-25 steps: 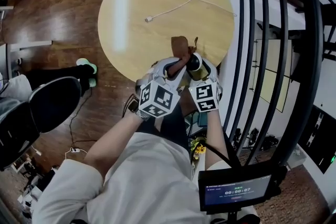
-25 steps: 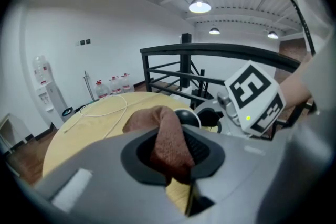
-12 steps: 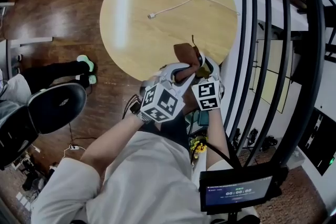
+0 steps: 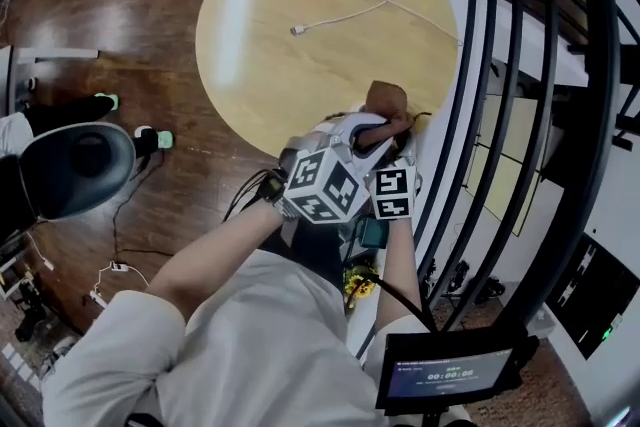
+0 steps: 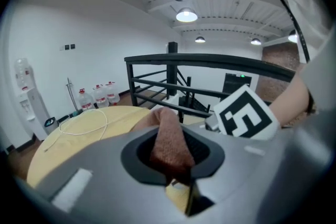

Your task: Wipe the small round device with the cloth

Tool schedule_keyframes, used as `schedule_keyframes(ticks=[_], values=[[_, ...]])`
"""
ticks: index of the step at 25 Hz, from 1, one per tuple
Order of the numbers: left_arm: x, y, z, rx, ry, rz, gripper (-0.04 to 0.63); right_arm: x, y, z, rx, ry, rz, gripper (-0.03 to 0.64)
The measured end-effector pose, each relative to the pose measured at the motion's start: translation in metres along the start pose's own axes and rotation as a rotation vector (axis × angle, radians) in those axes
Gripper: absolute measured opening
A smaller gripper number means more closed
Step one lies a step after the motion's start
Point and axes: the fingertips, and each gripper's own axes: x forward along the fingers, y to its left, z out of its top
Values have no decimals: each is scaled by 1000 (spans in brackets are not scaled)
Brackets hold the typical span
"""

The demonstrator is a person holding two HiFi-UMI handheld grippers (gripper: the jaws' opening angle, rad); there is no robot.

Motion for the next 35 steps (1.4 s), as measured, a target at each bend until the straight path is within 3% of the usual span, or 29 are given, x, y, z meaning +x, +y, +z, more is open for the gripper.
schedule_keyframes(ticks=[4, 9, 16, 23, 29, 33, 35], values=[[0, 27, -10, -59, -8, 30, 64, -2, 1, -1, -13, 7, 16, 304], [-2, 57, -40, -282, 15, -39, 64, -4, 3, 0, -25, 28, 19, 304], [10, 62, -57, -342, 52, -117, 63, -7, -5, -2, -36, 28, 53, 304], [16, 59, -68, -285, 87, -116, 61, -11, -2, 0, -41, 49, 68, 305], [18, 54, -94, -2, 221, -86, 60, -14, 5, 5, -49, 62, 66, 304], [26, 50, -99, -19, 228, -98, 60, -16, -1, 4, -47, 69, 71, 305], [30, 48, -105, 13, 255, -101, 60, -17, -3, 3, -58, 81, 84, 305]])
